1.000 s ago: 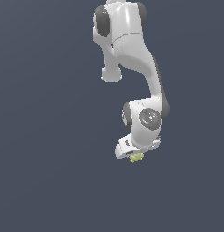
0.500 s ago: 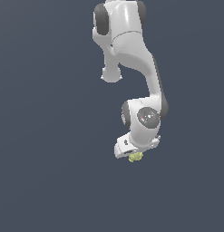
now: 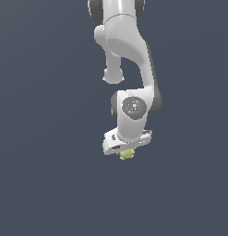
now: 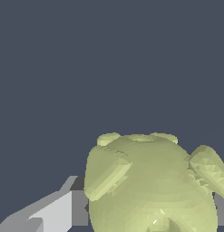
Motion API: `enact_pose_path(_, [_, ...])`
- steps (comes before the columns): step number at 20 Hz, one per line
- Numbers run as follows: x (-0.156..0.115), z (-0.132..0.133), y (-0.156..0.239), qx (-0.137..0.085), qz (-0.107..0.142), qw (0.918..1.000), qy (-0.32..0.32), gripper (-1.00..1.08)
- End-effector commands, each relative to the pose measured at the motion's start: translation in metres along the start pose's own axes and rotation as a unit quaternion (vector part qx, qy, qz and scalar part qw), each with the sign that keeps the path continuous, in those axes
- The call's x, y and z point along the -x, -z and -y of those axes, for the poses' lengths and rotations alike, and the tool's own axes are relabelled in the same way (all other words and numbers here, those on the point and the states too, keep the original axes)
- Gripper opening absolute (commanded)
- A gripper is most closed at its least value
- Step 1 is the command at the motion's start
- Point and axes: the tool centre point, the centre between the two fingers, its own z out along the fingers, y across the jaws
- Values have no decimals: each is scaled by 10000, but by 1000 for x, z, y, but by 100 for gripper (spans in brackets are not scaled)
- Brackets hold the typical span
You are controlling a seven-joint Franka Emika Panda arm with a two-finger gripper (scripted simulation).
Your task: Pick up the object and move it to a goal position.
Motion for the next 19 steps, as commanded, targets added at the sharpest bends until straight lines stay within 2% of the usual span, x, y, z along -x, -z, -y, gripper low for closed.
enact_pose_path(1, [9,-21,17,3,-6,10000,-6,-100])
enact_pose_path(7, [29,-65,54,3,-6,10000,-6,-100])
enact_pose_path(11, [37,-86,71,0,-7,10000,-5,-100])
enact_pose_path(19, [38,-94,77,2,-7,10000,-5,-100])
